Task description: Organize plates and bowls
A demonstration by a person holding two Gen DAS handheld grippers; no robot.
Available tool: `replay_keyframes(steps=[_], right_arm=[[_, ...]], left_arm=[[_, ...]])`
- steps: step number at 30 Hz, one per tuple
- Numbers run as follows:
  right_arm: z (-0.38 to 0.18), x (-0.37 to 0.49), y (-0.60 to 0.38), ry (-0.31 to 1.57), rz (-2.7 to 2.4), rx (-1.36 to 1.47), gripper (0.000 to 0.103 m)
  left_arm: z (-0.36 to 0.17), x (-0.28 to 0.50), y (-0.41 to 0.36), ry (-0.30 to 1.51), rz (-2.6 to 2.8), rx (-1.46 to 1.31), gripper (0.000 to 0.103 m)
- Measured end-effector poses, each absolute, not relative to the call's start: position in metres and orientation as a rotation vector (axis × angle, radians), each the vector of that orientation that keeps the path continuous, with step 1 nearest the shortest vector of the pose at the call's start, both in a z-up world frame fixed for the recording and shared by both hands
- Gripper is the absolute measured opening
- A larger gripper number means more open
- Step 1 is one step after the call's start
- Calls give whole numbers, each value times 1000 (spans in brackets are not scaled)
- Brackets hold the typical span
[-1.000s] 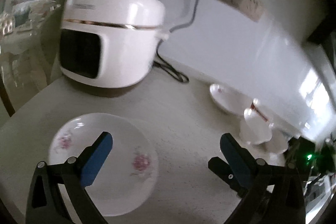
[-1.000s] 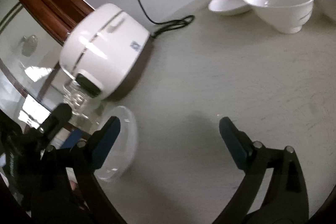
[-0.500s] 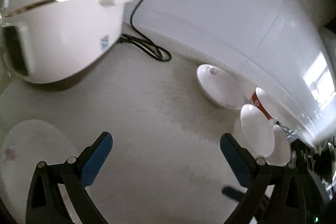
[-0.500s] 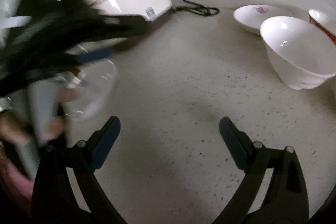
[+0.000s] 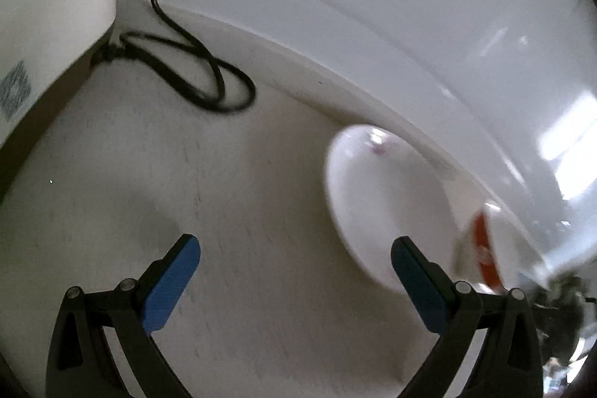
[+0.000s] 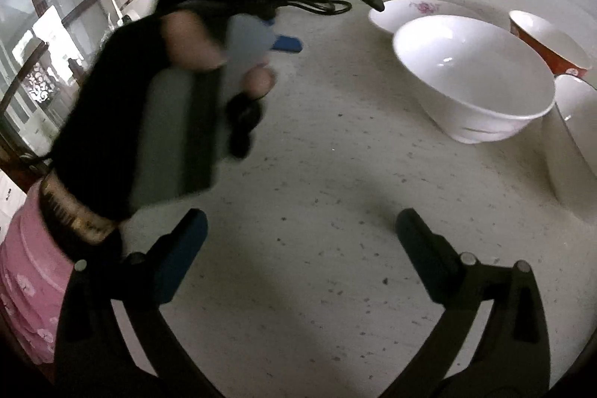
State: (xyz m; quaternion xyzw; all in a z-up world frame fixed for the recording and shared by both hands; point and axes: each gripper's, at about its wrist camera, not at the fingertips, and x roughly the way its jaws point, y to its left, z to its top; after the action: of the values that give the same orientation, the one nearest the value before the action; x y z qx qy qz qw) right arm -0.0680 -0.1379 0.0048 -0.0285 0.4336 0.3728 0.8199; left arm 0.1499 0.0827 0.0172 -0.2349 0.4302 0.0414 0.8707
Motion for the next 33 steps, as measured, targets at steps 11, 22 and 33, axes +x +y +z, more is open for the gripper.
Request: replay_keyframes(steps=[11,22,33], right_arm=[[7,-74,-140,930,789,-75,103],[6,-66,-144,927,772,-73,103],[6,-66,-144,924,771,-78,103]], left_arm=[[14,173,57,861,221,-298,103],[16,157,44,888,341,-134,103],[18,82,64,952,352,-219,103]])
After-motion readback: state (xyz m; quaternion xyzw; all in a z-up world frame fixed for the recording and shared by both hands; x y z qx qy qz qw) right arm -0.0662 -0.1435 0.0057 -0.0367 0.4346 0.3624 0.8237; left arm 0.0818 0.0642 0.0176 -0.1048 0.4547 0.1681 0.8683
